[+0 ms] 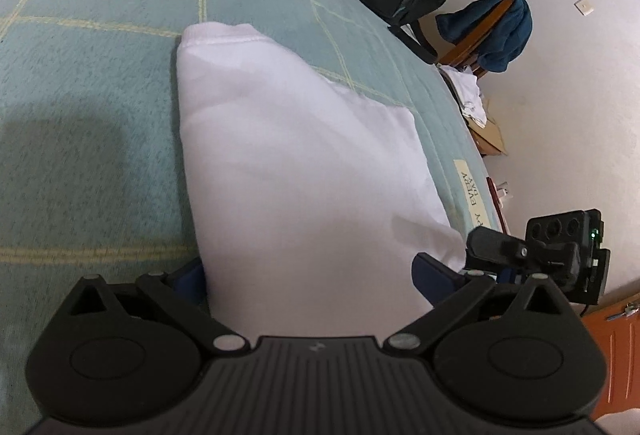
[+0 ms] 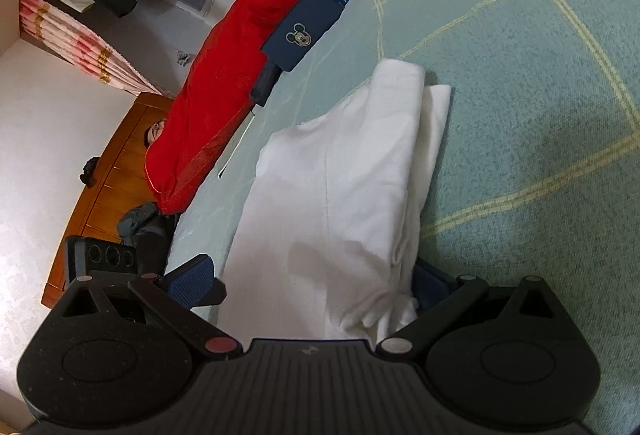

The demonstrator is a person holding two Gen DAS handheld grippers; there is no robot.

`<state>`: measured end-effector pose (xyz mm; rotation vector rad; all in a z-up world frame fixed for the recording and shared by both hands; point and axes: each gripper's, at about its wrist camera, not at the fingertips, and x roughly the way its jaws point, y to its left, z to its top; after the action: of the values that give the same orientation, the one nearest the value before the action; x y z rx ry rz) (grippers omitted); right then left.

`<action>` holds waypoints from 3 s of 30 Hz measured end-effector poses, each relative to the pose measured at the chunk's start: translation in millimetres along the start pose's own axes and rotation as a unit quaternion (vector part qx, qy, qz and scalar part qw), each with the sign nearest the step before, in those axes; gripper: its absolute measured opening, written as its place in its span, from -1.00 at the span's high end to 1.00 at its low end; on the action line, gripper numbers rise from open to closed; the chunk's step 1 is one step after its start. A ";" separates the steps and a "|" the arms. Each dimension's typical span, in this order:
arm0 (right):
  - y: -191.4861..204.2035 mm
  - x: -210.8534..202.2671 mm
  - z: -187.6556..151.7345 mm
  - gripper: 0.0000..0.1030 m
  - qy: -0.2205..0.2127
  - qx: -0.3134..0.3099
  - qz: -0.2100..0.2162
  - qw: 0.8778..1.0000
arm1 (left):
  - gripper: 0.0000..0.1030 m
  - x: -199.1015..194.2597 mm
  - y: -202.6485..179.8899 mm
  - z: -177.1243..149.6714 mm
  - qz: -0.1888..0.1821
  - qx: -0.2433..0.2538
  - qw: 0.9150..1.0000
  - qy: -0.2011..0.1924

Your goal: Fold clothes

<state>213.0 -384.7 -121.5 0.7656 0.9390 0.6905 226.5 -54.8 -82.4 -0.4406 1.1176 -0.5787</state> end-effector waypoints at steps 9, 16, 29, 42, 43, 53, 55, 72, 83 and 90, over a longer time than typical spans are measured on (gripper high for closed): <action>0.0 4.5 4.5 -1.00 0.002 0.003 -0.006 1.000 | -0.96 1.7 7.0 6.5 -0.013 -0.006 1.000 0.001; 0.1 7.5 7.4 -1.00 0.001 0.005 -0.010 1.000 | -0.96 3.3 17.2 13.2 -0.038 -0.025 0.999 -0.005; -2.3 3.9 4.8 -1.00 0.003 0.003 0.006 1.000 | -0.97 -3.4 39.4 1.6 -0.123 -0.079 0.989 0.018; -12.5 3.4 10.8 -1.00 0.007 0.027 0.040 0.999 | -0.97 1.3 38.8 3.6 -0.132 -0.094 0.987 0.019; -13.9 3.4 9.6 -1.00 0.004 0.024 0.043 0.999 | -0.97 2.2 41.7 3.9 -0.135 -0.100 0.986 0.019; -17.3 3.8 10.7 -1.00 -0.015 0.031 0.051 0.998 | -0.99 4.3 47.0 2.2 -0.142 -0.096 0.985 0.007; -16.0 4.0 9.4 -1.00 -0.018 0.027 0.049 0.998 | -0.99 3.5 44.4 0.5 -0.140 -0.078 0.987 0.002; 12.5 2.1 7.0 -1.00 -0.035 -0.005 0.023 0.999 | -0.97 -9.0 35.2 7.2 -0.157 -0.089 0.984 -0.009; 21.7 5.6 7.9 -1.00 -0.027 -0.014 0.010 0.999 | -0.97 -11.7 41.5 6.6 -0.158 -0.089 0.983 -0.020; -2.8 1.9 3.5 -1.00 -0.069 0.022 0.025 0.997 | -0.97 -11.1 51.4 8.4 -0.153 -0.102 0.981 -0.053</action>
<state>217.4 -385.7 -123.3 0.8678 0.8137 0.6533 241.5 -7.7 -102.3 -0.8226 1.0181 -0.7032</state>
